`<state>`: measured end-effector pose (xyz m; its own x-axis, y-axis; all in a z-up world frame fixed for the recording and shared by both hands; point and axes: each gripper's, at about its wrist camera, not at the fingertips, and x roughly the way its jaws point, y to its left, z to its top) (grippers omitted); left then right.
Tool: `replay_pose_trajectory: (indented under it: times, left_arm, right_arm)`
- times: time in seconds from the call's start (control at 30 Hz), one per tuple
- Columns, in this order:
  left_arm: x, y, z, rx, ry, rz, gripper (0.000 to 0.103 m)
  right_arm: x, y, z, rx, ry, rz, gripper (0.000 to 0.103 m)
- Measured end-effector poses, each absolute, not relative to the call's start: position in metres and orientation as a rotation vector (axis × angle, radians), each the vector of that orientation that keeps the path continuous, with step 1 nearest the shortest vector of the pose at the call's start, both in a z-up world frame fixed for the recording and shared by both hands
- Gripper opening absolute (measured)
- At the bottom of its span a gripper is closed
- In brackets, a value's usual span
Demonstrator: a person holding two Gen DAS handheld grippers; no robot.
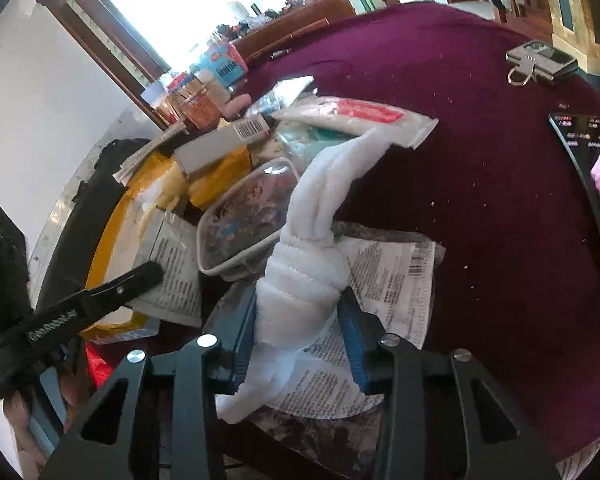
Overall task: Organize soft objects
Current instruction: 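Carry the white towel and packet into the yellow tray, open right gripper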
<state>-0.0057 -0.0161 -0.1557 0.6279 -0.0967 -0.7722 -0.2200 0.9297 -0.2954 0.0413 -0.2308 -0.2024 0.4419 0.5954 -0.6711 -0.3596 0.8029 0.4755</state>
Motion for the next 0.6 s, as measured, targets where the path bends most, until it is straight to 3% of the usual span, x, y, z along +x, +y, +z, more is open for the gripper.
replay_pose_trajectory:
  times: [0.27, 0.43, 0.6]
  left_arm:
    - [-0.040, 0.035, -0.139, -0.679, 0.810, -0.116, 0.000]
    - [-0.068, 0.074, -0.098, -0.665, 0.726, -0.035, 0.000]
    - [-0.073, 0.105, -0.099, -0.616, 0.724, 0.131, 0.000]
  right_arm:
    - [0.021, -0.210, -0.158, 0.234, 0.803, 0.698, 0.037]
    - [0.017, -0.138, -0.140, 0.136, 0.811, 0.888, 0.037]
    - [0.015, -0.053, -0.131, -0.024, 0.782, 0.978, 0.037]
